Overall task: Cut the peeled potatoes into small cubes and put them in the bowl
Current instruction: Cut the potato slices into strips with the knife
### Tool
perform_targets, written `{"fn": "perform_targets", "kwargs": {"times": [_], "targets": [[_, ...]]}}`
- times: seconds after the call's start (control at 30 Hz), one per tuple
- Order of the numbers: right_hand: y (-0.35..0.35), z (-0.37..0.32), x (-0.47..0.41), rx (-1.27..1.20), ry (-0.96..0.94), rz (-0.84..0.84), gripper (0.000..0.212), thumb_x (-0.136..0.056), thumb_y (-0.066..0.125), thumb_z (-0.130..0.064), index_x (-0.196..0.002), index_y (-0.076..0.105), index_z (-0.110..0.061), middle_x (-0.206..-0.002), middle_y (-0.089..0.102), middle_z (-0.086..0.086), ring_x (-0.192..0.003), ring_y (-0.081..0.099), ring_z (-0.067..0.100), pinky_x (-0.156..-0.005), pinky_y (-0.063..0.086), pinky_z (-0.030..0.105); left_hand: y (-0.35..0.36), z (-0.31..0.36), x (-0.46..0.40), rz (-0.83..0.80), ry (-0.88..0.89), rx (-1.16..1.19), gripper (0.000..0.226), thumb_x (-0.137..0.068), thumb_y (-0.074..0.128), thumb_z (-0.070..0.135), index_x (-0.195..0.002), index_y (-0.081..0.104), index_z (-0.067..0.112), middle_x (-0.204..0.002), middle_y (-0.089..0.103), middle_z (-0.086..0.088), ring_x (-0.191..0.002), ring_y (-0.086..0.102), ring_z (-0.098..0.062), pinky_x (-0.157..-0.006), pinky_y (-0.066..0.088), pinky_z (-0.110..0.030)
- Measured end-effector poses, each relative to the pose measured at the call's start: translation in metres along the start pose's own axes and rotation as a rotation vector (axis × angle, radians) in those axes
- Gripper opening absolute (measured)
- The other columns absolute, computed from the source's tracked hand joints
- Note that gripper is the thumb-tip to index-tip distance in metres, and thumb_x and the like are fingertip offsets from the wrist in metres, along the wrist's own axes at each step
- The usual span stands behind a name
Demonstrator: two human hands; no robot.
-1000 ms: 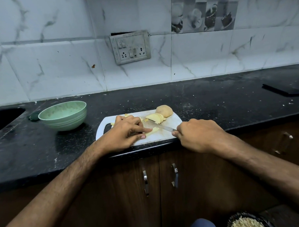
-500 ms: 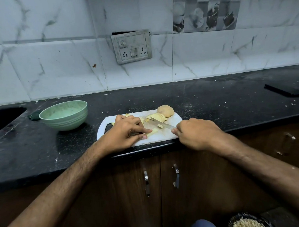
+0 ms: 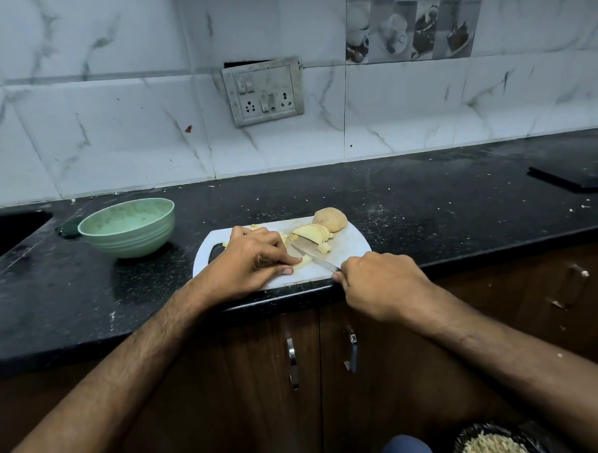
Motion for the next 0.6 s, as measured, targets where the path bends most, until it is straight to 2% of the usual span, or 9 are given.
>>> {"fn": "perform_targets", "kwargs": {"times": [0.17,0.4,0.5,0.6], "targets": [[-0.004,0.007,-0.01,0.004,0.022,0.013,0.041,-0.105,0.025,-0.044,-0.111,0.058,-0.019,-0.114,0.063,0.007,-0.104,0.06,0.03,-0.073,0.035,0.037,-0.003,-0.001,0.003,0.042,0.007,0.014,0.026,-0.087,0.065,0.055,-0.102,0.079,0.038,-0.087,0.065,0.021,-0.091,0.058,0.004,-0.084,0.025,-0.024],[-0.012,0.009,0.005,-0.016,-0.006,-0.036,0.034,-0.104,0.027,-0.048,-0.09,0.047,-0.025,-0.11,0.063,0.007,-0.1,0.06,0.031,-0.072,0.036,0.037,-0.003,-0.003,0.003,0.071,0.017,0.029,0.028,-0.086,0.064,0.057,-0.097,0.079,0.037,-0.089,0.068,0.021,-0.092,0.06,0.006,-0.085,0.025,-0.022],[-0.007,0.0,0.006,-0.006,0.0,-0.033,0.033,-0.105,0.027,-0.045,-0.096,0.05,-0.023,-0.111,0.063,0.007,-0.101,0.06,0.03,-0.072,0.036,0.037,-0.003,-0.002,0.003,0.067,0.018,0.032,0.027,-0.086,0.064,0.057,-0.097,0.079,0.036,-0.09,0.068,0.021,-0.091,0.06,0.005,-0.085,0.024,-0.021],[0.0,-0.011,0.0,0.004,-0.001,-0.001,0.038,-0.105,0.027,-0.041,-0.113,0.057,-0.019,-0.115,0.063,0.007,-0.104,0.06,0.03,-0.073,0.035,0.038,-0.003,-0.001,0.002,0.063,0.028,0.026,0.026,-0.087,0.064,0.056,-0.097,0.079,0.037,-0.089,0.067,0.02,-0.09,0.059,0.004,-0.086,0.024,-0.022]]}}
Point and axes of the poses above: each hand's wrist, its own x-axis away from the middle knuckle, its own y-axis out of the palm, z = x × y, the point moved 5 cm from there along -x, towards the middle knuckle
